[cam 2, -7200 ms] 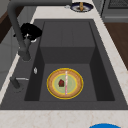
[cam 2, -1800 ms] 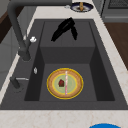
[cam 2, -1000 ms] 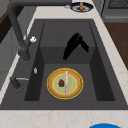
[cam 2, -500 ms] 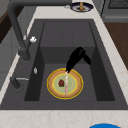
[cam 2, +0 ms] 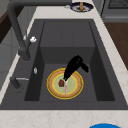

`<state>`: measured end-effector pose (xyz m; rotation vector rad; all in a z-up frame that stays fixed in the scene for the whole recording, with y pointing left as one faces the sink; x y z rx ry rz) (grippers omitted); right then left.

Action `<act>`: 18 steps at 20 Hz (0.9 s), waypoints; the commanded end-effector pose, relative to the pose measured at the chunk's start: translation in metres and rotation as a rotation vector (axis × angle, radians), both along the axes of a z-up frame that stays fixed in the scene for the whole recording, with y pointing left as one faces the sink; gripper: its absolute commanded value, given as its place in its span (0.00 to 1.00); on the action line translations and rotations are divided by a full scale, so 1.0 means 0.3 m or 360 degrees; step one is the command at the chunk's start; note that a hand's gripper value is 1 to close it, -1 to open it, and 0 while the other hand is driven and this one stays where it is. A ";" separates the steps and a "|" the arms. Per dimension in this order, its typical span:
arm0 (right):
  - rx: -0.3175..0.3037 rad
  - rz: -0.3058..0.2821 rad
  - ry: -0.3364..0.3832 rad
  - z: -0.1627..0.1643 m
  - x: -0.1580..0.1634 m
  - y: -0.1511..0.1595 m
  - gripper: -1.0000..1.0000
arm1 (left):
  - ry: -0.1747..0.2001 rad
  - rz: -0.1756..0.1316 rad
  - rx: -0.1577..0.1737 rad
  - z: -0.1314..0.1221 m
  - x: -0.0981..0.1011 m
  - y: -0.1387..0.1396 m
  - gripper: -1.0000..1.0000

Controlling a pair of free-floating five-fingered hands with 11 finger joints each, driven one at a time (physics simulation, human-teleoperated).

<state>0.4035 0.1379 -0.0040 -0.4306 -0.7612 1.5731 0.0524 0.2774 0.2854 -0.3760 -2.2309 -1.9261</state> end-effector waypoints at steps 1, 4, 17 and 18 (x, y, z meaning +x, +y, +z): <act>-0.0054 0.0000 -0.0046 -0.056 0.027 0.023 0.00 | 0.0000 0.0000 0.0000 0.000 0.000 0.000 0.50; -0.0056 0.0008 -0.0006 -0.091 0.038 0.042 0.00 | 0.0000 0.0000 0.0000 0.000 0.000 0.000 0.50; -0.0039 0.0025 -0.0181 -0.189 0.183 0.097 0.00 | 0.0000 0.0000 0.0000 0.000 0.000 0.000 0.50; -0.0045 0.0030 -0.0193 -0.203 0.188 0.099 0.00 | 0.0000 0.0000 0.0000 0.000 0.000 0.000 0.50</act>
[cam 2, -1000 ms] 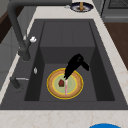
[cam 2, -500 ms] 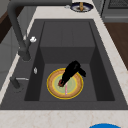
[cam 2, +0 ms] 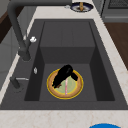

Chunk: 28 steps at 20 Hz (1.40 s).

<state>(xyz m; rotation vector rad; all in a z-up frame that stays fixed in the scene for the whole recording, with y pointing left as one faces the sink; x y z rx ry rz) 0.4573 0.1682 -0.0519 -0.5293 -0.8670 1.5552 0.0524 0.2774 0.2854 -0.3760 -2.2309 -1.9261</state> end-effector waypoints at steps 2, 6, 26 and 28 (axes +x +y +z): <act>-0.0061 0.0026 -0.0008 -0.066 0.022 0.001 0.00 | 0.0000 0.0000 0.0000 0.000 0.000 0.000 0.50; -0.0058 0.0036 -0.0004 -0.116 0.033 0.002 0.00 | 0.0000 0.0000 0.0000 0.000 0.000 0.000 0.50; -0.0016 -0.0007 -0.0361 -0.127 0.098 0.040 1.00 | 0.0000 0.0000 0.0000 0.000 0.000 0.000 0.50; 0.0001 -0.0014 -0.0359 -0.115 0.106 0.042 1.00 | 0.0000 0.0000 0.0000 0.000 0.000 0.000 0.50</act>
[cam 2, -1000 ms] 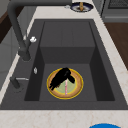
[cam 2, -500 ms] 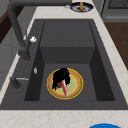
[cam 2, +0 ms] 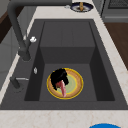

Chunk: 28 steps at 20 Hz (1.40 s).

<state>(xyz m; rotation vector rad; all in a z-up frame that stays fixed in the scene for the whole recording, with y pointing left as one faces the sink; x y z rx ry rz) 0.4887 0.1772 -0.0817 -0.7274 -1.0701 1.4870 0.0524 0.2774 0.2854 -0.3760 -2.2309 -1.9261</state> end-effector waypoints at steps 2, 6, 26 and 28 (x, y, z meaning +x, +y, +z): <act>-0.0030 0.0000 0.0005 0.000 0.002 0.010 1.00 | 0.0000 0.0000 0.0000 0.000 0.000 0.000 0.50; -0.0002 -0.0005 -0.0001 0.008 0.005 -0.003 1.00 | 0.0000 0.0000 0.0000 0.000 0.000 0.000 0.50; 0.0002 -0.0025 0.0052 0.357 -0.013 -0.111 1.00 | 0.0000 0.0000 0.0000 0.000 0.000 0.000 0.50; -0.0002 -0.0021 0.0060 0.397 -0.014 -0.116 1.00 | 0.0000 0.0000 0.0000 0.000 0.000 0.000 0.50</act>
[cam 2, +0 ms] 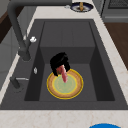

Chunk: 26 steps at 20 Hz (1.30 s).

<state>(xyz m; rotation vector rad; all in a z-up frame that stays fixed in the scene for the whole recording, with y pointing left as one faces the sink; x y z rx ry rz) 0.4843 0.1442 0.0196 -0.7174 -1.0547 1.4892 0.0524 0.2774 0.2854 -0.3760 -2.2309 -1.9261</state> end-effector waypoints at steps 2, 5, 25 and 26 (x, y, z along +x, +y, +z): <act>-0.0002 -0.0008 0.0053 0.090 0.000 -0.010 1.00 | 0.0000 0.0000 0.0000 0.000 0.000 0.000 0.50; -0.0004 -0.0010 0.0069 0.131 0.001 -0.016 1.00 | 0.0000 0.0000 0.0000 0.000 0.000 0.000 0.50; 0.0018 -0.0108 0.0122 0.356 -0.037 -0.215 1.00 | 0.0000 0.0000 0.0000 0.000 0.000 0.000 0.50; 0.0018 -0.0107 0.0118 0.363 -0.036 -0.228 1.00 | 0.0000 0.0000 0.0000 0.000 0.000 0.000 0.50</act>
